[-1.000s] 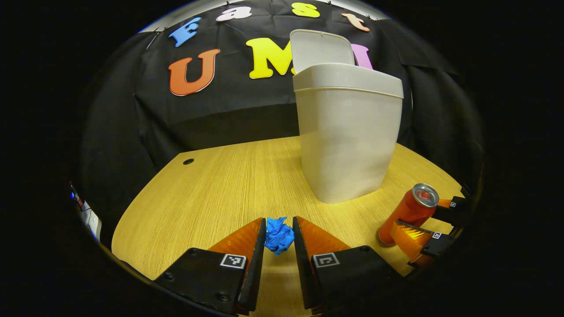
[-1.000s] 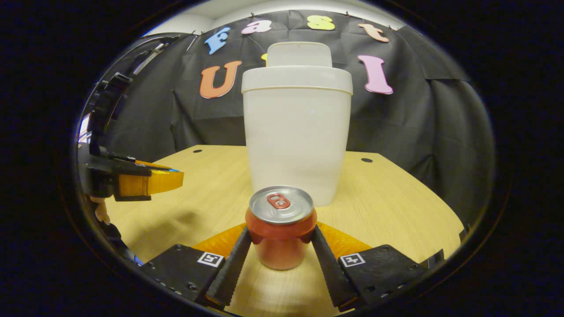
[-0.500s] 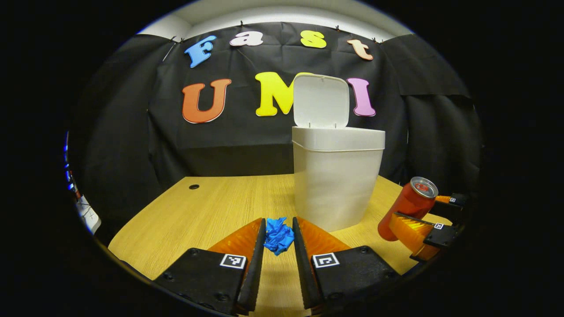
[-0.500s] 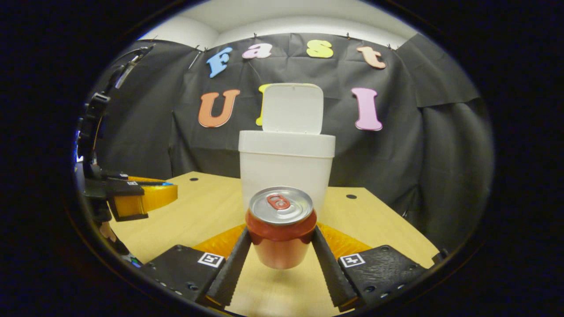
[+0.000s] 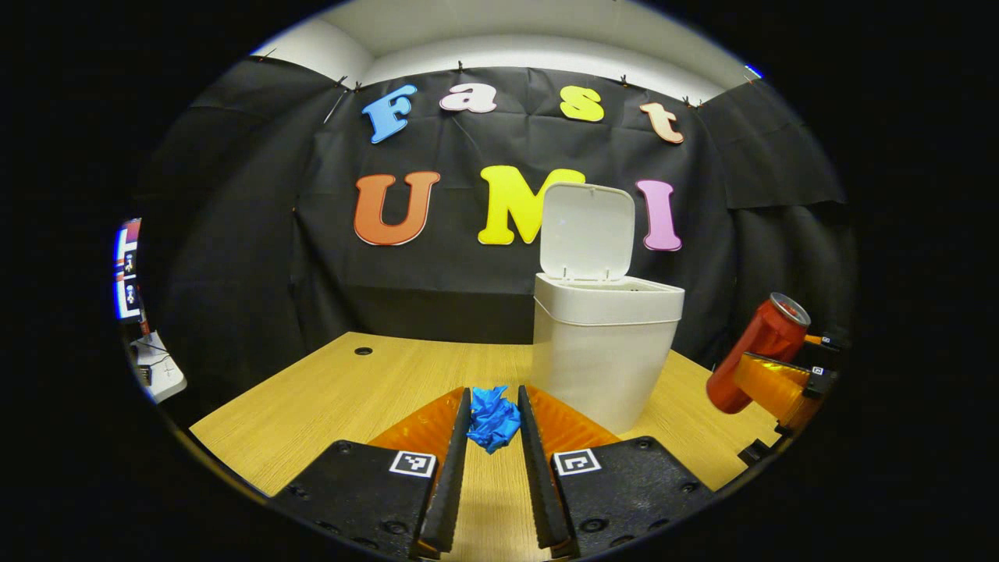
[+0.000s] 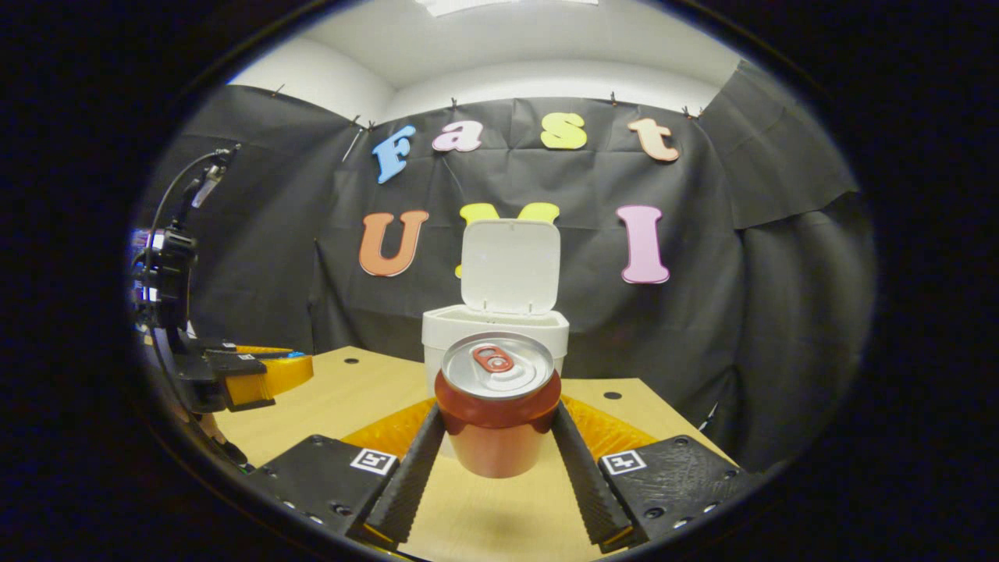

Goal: Press the lid of the desktop garbage bin to open it, pick up the crumpled paper on the desktop and throw it into the bin, then pick up the pop can on the desktop and drop it into the bin, and finally close the garbage bin lid.

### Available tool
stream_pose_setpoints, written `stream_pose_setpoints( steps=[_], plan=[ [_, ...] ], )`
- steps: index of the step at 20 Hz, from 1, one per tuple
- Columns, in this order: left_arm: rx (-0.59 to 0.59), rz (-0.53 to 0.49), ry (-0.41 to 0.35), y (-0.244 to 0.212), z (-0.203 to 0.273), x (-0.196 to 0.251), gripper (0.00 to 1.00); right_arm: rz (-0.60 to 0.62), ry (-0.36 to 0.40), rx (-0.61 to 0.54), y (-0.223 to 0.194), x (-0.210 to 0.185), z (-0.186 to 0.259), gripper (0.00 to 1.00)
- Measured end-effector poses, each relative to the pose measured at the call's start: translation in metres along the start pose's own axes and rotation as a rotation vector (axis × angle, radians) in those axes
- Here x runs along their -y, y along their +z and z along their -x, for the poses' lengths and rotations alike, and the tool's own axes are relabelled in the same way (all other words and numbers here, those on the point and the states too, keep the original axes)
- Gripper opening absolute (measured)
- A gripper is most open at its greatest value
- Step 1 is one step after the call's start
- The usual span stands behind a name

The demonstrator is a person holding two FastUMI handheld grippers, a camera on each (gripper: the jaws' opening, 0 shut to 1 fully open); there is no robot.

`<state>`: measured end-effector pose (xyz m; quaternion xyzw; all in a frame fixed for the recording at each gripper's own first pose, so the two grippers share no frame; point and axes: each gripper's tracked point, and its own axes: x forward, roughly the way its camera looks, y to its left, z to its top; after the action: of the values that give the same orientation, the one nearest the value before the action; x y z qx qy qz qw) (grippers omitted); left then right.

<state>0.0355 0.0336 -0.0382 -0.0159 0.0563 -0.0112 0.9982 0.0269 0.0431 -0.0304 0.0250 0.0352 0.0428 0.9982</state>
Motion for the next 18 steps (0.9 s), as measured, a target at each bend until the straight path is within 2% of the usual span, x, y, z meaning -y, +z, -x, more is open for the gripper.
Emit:
stream_pose_setpoints(
  steps=[1,4,5,6,8,10,13,14,15,18],
  plan=[
    [0.022,0.005,0.036,0.011,-0.001,-0.004,0.41,-0.009,0.007,0.003,0.002,0.004,0.001,0.82],
    [0.038,0.017,0.052,0.038,-0.015,0.007,0.4,-0.015,0.029,0.007,0.01,0.016,0.0,0.81],
    [0.038,0.024,0.056,0.05,-0.021,0.012,0.45,-0.019,0.017,0.009,0.014,0.025,0.001,0.81],
    [0.041,0.032,0.063,0.06,-0.028,0.016,0.4,-0.035,0.007,0.017,0.019,0.033,0.002,0.8],
    [0.06,0.057,0.025,0.089,-0.045,0.037,0.41,-0.064,0.006,0.02,0.024,0.04,0.003,0.81],
    [0.079,0.082,-0.054,0.12,-0.068,0.061,0.4,-0.072,0.015,0.007,0.023,0.048,0.003,0.81],
    [0.149,0.088,-0.077,0.174,-0.103,0.079,0.4,-0.06,0.025,0.011,0.021,0.062,0.004,0.8],
    [0.176,0.073,-0.085,0.19,-0.115,0.089,0.45,-0.046,0.028,0.014,0.019,0.065,0.004,0.8],
    [0.185,0.057,-0.104,0.198,-0.127,0.101,0.4,-0.036,0.027,0.017,0.016,0.069,0.004,0.8],
    [0.171,0.029,-0.147,0.196,-0.165,0.132,0.4,-0.032,0.026,0.013,0.011,0.077,0.003,0.81]
  ],
)
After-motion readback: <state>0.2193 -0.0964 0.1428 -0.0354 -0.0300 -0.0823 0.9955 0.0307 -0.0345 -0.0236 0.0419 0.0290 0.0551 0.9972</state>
